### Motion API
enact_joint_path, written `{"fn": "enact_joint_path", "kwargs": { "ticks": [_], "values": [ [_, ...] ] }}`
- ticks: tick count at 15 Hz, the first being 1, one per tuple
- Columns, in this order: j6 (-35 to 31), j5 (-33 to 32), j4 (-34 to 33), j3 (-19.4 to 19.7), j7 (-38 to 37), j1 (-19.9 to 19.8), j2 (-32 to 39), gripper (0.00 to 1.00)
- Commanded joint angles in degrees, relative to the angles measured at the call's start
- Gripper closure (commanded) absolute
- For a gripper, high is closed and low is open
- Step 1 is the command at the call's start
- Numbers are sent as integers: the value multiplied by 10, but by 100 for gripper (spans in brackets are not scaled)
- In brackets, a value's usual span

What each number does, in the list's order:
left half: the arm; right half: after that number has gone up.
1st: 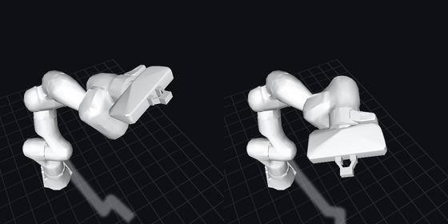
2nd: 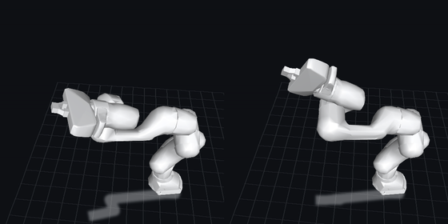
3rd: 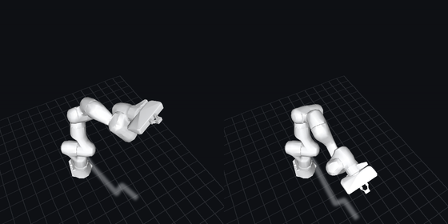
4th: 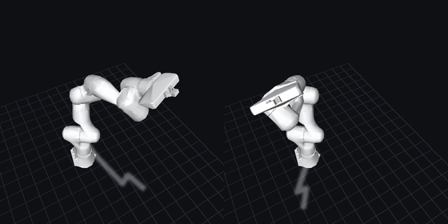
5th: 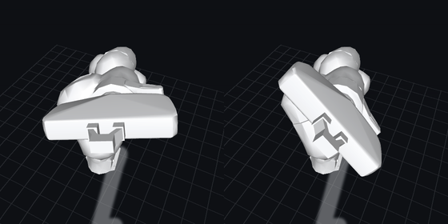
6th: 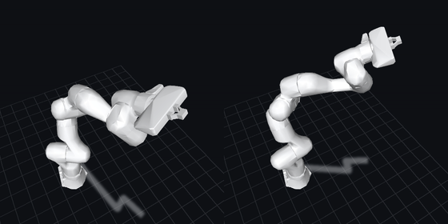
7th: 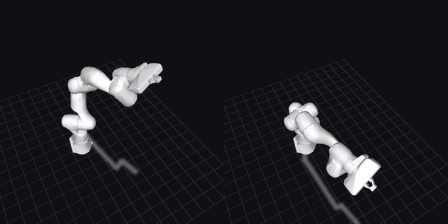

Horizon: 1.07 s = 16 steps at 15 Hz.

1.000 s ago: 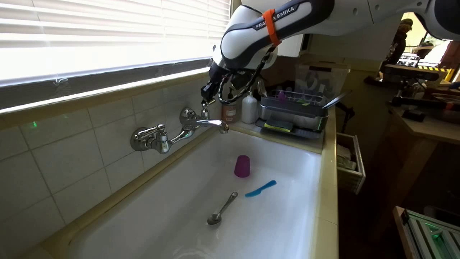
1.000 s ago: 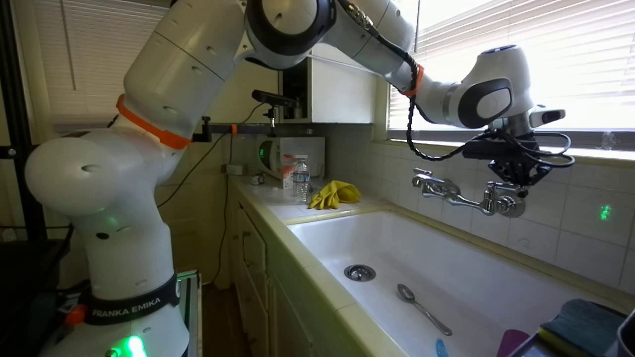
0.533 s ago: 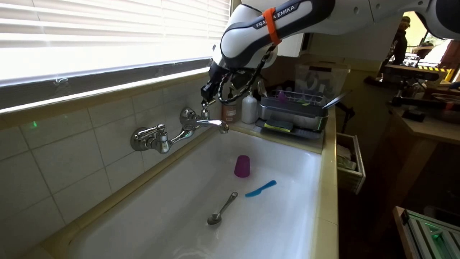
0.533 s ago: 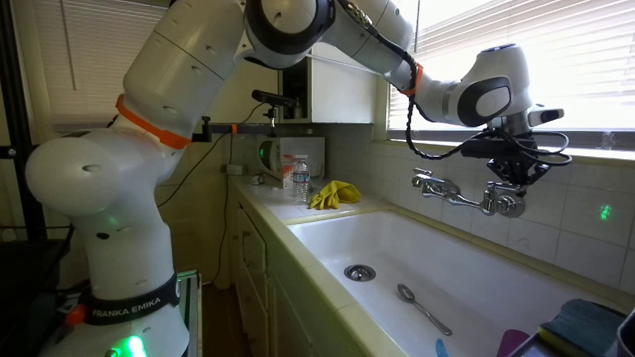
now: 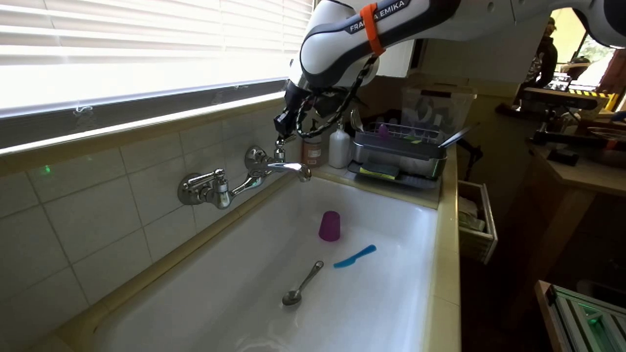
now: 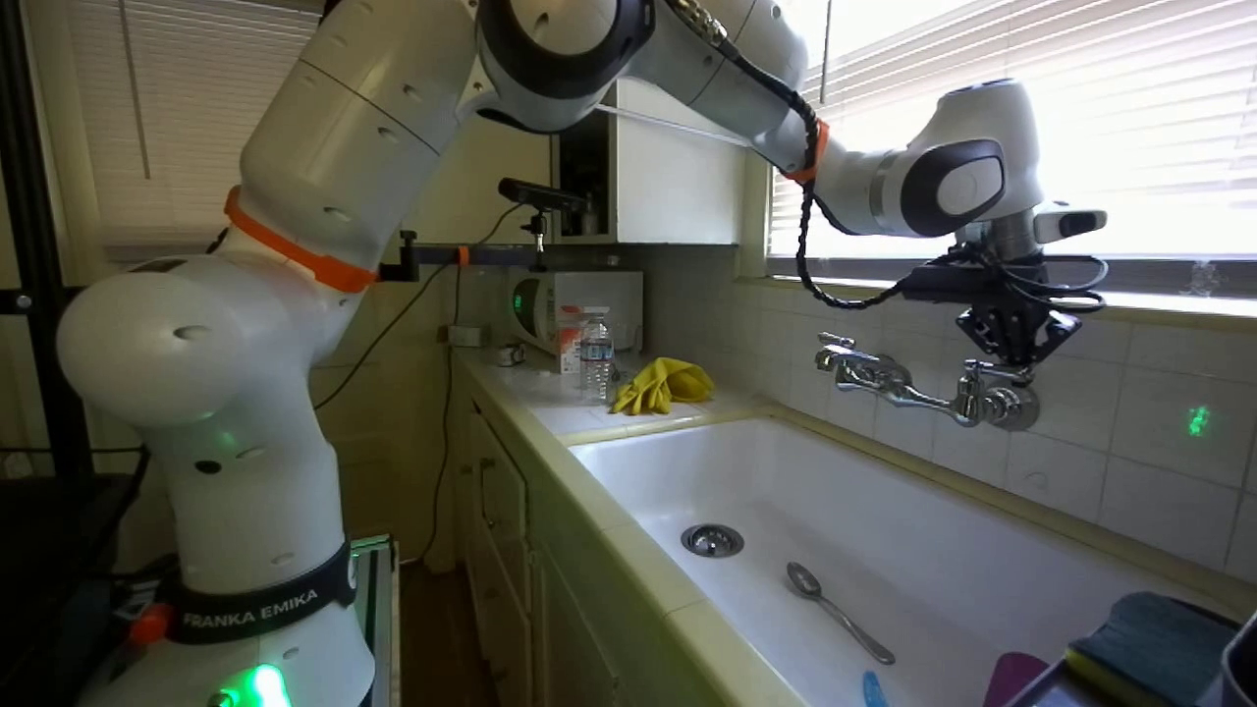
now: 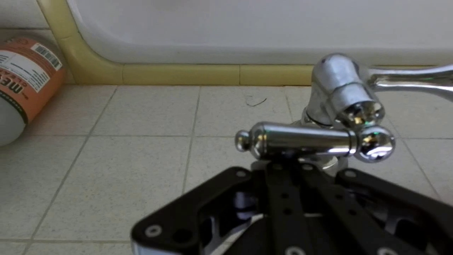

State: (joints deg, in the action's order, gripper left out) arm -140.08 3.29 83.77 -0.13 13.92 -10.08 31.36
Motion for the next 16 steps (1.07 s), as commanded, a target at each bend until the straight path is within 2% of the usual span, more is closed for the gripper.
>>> {"fn": "enact_joint_path", "kwargs": {
  "ticks": [1,16],
  "values": [
    [48,-23,39,25,-45,19,-27,100],
    [85,-29,40,36,-89,31,-35,100]
  ]
}}
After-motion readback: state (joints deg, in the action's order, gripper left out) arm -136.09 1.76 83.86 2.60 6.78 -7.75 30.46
